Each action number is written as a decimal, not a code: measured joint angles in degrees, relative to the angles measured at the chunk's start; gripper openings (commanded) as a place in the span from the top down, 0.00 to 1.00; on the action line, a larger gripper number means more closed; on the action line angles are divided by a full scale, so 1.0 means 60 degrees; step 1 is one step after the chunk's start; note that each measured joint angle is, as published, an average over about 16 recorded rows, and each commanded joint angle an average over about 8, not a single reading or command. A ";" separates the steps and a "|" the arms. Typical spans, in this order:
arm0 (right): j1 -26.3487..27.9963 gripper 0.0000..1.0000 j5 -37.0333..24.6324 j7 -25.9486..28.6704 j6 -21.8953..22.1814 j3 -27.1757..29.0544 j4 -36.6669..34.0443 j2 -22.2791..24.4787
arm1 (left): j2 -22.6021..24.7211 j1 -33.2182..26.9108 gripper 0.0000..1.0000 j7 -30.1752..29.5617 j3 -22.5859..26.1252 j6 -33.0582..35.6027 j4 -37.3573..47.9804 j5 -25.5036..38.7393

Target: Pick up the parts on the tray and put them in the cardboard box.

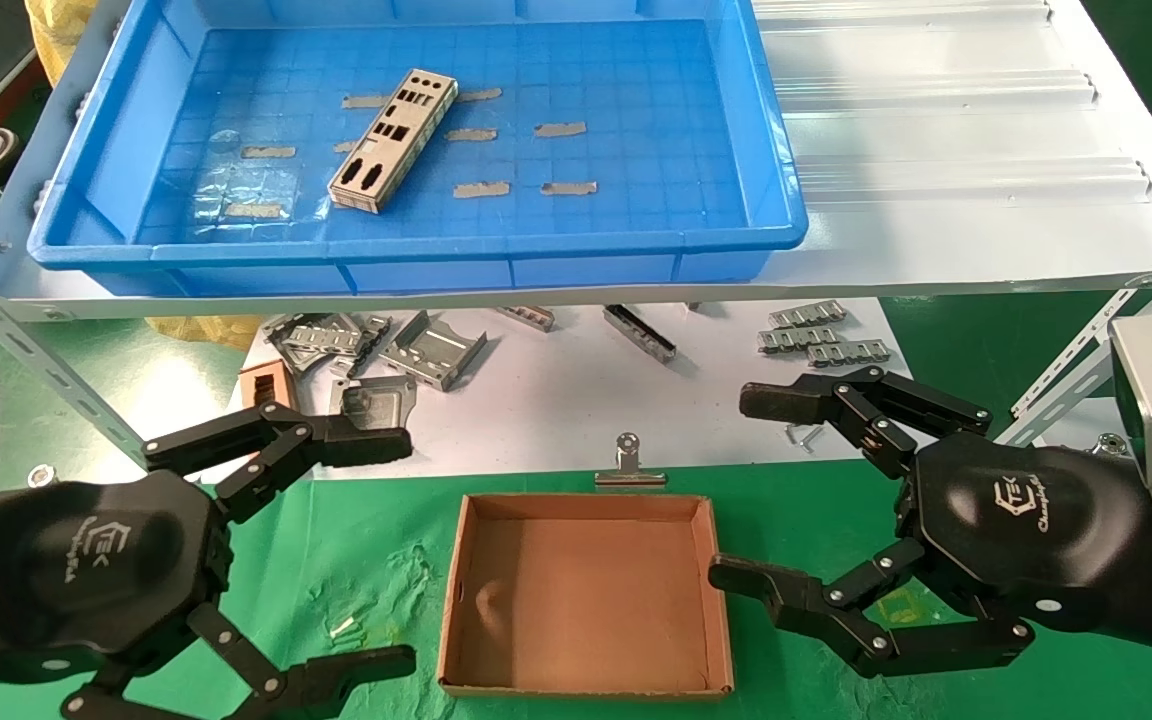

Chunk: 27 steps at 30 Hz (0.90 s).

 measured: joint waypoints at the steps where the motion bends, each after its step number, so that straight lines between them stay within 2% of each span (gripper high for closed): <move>1: 0.0000 0.00 0.0000 0.0000 0.0000 0.0000 0.0000 0.0000 | 0.0000 0.0000 0.00 0.0000 0.0000 0.0000 0.0000 0.0000; 27: 0.0000 0.00 0.0000 0.0000 0.0000 0.0000 0.0000 0.0000 | 0.0000 0.0000 0.00 0.0000 0.0000 0.0000 0.0000 0.0000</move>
